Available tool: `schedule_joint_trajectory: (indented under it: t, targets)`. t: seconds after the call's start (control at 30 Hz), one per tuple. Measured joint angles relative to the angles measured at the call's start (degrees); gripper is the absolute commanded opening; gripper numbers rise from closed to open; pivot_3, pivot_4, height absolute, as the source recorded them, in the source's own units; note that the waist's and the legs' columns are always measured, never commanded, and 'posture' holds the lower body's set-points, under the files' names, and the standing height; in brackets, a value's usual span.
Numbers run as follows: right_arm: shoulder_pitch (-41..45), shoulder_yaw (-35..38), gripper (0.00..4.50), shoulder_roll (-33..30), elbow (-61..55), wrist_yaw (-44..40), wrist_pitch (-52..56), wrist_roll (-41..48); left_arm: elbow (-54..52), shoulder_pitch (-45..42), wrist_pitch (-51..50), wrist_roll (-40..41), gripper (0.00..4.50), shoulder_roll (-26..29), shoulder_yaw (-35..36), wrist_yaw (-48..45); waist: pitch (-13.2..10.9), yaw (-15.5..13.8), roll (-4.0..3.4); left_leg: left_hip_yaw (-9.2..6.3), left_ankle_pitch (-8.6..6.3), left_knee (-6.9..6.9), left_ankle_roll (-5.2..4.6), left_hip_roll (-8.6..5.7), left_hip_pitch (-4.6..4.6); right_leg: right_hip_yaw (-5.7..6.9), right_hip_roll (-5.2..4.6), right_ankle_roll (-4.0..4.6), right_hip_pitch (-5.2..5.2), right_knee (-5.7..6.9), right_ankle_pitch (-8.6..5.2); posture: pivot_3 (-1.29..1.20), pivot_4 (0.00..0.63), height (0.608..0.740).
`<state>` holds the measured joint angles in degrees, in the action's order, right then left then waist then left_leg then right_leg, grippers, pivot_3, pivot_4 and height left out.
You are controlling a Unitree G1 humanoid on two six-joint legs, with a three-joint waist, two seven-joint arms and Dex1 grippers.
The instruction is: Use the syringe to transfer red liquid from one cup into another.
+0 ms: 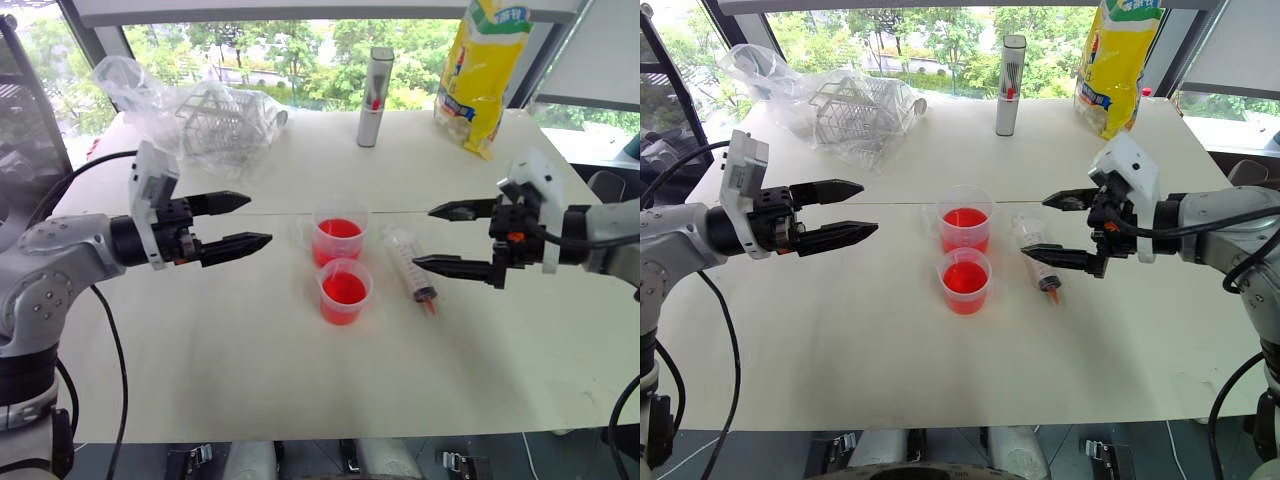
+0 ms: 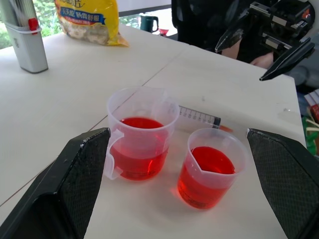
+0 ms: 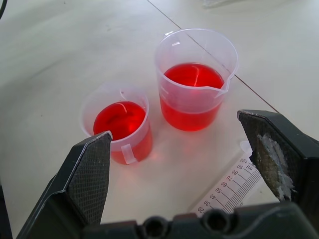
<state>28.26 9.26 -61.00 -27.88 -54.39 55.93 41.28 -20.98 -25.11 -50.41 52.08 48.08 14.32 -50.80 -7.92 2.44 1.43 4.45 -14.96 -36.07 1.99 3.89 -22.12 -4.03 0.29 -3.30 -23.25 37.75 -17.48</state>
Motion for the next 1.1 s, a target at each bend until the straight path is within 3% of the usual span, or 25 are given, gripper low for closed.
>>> schedule_joint_trajectory:
  t: [1.1]
  targets:
    - [2.20, -2.16, 4.42, -1.17, 2.63, 3.42, 2.97, -1.37, 1.63, -2.76, 0.14, 1.59, 4.50, -1.30, -1.75, 1.13, 0.00, 0.08, 0.00, 0.01, 0.00, -0.01, 0.00, -0.01, 0.01, -0.01, 0.00, 0.00, 0.01, 0.00, 0.00, 0.00, 0.150, 0.740]
